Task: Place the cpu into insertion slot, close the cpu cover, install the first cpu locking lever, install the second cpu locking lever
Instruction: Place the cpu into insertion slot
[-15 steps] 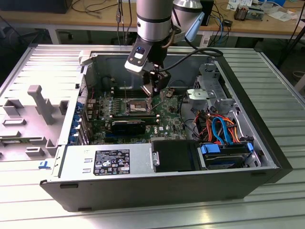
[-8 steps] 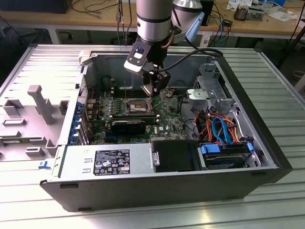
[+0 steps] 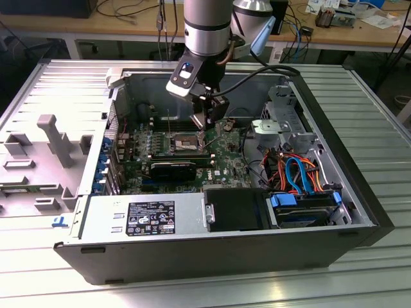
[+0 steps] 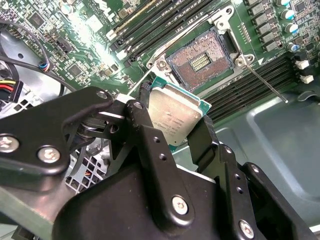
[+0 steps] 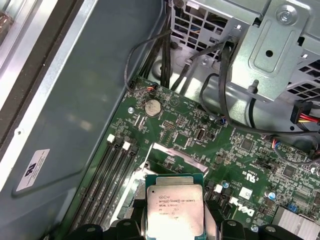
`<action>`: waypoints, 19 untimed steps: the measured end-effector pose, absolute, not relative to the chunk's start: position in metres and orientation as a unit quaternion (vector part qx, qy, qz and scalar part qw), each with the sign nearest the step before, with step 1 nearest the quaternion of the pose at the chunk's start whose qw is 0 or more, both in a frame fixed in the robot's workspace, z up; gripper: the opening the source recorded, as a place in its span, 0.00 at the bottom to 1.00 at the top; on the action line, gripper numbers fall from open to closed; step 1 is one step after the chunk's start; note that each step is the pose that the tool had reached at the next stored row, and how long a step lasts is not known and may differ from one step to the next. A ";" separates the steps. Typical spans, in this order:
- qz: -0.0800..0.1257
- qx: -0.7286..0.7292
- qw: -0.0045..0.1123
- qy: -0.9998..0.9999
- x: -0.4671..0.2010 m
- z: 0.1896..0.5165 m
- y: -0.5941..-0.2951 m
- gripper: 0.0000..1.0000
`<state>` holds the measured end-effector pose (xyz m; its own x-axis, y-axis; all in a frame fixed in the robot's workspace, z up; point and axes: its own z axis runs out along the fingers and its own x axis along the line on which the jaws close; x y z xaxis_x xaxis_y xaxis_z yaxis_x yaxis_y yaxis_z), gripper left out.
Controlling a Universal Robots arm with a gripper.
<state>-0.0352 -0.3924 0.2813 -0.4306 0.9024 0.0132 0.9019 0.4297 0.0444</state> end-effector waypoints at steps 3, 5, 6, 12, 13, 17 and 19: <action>0.022 0.536 0.006 0.844 -0.035 0.281 -0.392 0.55; 0.022 0.537 0.006 0.843 -0.035 0.281 -0.392 0.55; 0.022 0.539 0.006 0.842 -0.035 0.281 -0.392 0.55; 0.022 0.543 0.007 0.839 -0.035 0.281 -0.392 0.55; 0.022 0.543 0.007 0.839 -0.035 0.281 -0.392 0.55; 0.022 0.546 0.007 0.837 -0.035 0.281 -0.392 0.55; 0.022 0.547 0.007 0.837 -0.035 0.281 -0.392 0.55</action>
